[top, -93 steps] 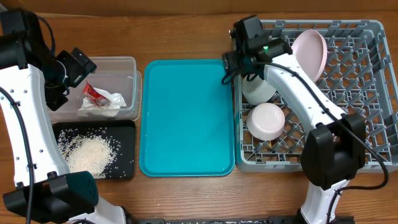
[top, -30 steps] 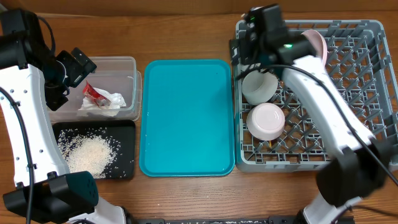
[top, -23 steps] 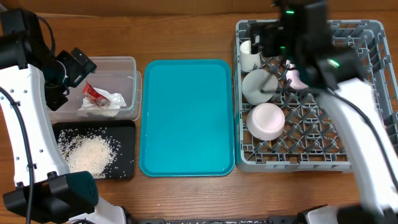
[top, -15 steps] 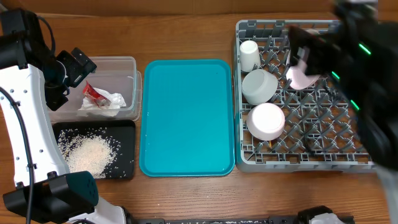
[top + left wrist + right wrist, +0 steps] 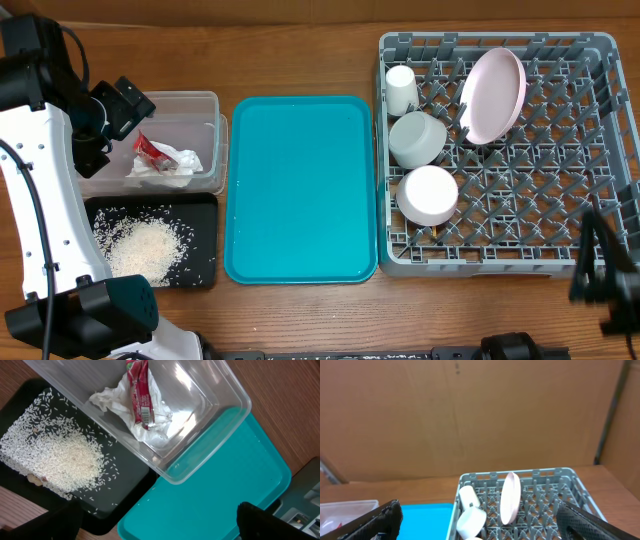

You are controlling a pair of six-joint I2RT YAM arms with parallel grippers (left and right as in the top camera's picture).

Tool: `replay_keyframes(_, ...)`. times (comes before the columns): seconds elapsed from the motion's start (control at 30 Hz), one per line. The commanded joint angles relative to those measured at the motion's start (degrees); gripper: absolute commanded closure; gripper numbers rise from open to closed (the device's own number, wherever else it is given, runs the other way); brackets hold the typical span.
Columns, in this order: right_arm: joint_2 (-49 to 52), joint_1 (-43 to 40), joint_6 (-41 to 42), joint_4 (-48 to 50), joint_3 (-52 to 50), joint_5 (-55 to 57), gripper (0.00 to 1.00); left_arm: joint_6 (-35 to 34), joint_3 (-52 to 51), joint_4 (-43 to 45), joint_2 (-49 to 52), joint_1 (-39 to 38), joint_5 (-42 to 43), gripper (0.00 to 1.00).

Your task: Sort waste into correct bins and load items into the dishwasher

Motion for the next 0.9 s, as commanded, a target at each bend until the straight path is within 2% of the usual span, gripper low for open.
replay_keyframes(0.0,-3.9,-1.9,0.1,-0.3,-5.2,0.5,0.0,0.7,1.0,0.1,-1.4,-0.1,0.1,0.0)
replay_keyframes(0.17,-9.6,-4.5,0.2,0.8,-15.0,-0.5,0.0,0.7,1.0,0.1,-1.4,-0.1,0.1,0.0)
replay_keyframes(0.27,-12.9,-5.6,0.2,5.8,-23.1,-1.8,0.0,0.7,1.0,0.1,-1.4,-0.1,0.1,0.0)
replay_keyframes(0.47,-19.5,-6.2,0.2,24.3,-43.5,-4.7,0.0,0.7,1.0,0.1,-1.4,-0.1,0.0,0.0)
replay_keyframes(0.6,-22.9,-6.2,0.2,40.7,-58.9,-9.0,0.0,0.7,1.0,0.1,-1.4,-0.1,0.0,0.0)
replay_keyframes(0.77,-27.0,-6.2,0.2,58.1,-73.7,-11.8,0.0,0.7,1.0,0.1,-1.4,-0.1,0.0,0.0)
replay_keyframes(0.87,-30.7,-6.2,0.2,64.7,-80.7,-12.2,0.0,0.7,1.0,0.1,-1.4,-0.1,0.1,0.0)
